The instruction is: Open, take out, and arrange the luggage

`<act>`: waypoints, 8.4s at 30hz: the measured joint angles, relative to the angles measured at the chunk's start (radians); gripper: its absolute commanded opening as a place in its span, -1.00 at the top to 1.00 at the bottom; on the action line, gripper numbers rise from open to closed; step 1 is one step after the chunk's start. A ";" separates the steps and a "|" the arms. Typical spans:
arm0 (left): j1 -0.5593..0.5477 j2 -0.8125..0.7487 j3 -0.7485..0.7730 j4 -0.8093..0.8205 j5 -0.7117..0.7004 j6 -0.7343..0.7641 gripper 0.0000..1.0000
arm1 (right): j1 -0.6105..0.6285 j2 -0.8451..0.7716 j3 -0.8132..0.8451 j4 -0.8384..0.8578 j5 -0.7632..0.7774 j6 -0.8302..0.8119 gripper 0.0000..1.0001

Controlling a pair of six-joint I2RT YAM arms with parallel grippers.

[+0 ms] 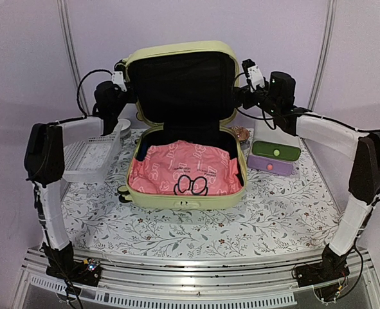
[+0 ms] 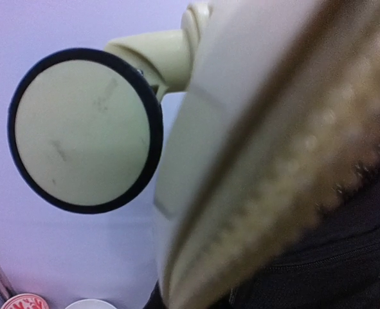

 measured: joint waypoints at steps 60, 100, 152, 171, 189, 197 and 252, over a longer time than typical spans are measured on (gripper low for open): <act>-0.008 0.421 0.799 -0.374 -0.082 0.116 1.00 | 0.276 -0.034 -0.354 -0.678 -0.410 -0.465 0.90; -0.089 -0.381 -0.198 -0.195 -0.121 0.048 -0.95 | 0.171 -0.204 -0.445 -0.516 -0.315 -0.328 -0.55; 0.142 -0.286 -0.385 -0.999 -0.005 -0.282 0.07 | -0.054 -0.650 -0.708 -0.449 -0.170 0.518 -0.99; 0.006 -0.576 -0.635 -1.091 0.043 -0.307 0.78 | -0.054 -0.649 -0.746 -0.422 -0.207 0.524 -0.99; -0.211 -0.896 -0.723 -1.244 0.007 -0.498 -0.79 | -0.054 -0.608 -0.761 -0.409 -0.290 0.540 -0.97; -0.211 -0.967 -0.662 -1.119 0.151 -0.452 -0.49 | -0.052 -0.511 -0.700 -0.421 -0.388 0.541 -0.90; -0.055 0.408 0.501 -1.099 1.110 0.262 -0.41 | -0.093 -0.194 -0.280 -0.629 -0.660 0.210 -0.87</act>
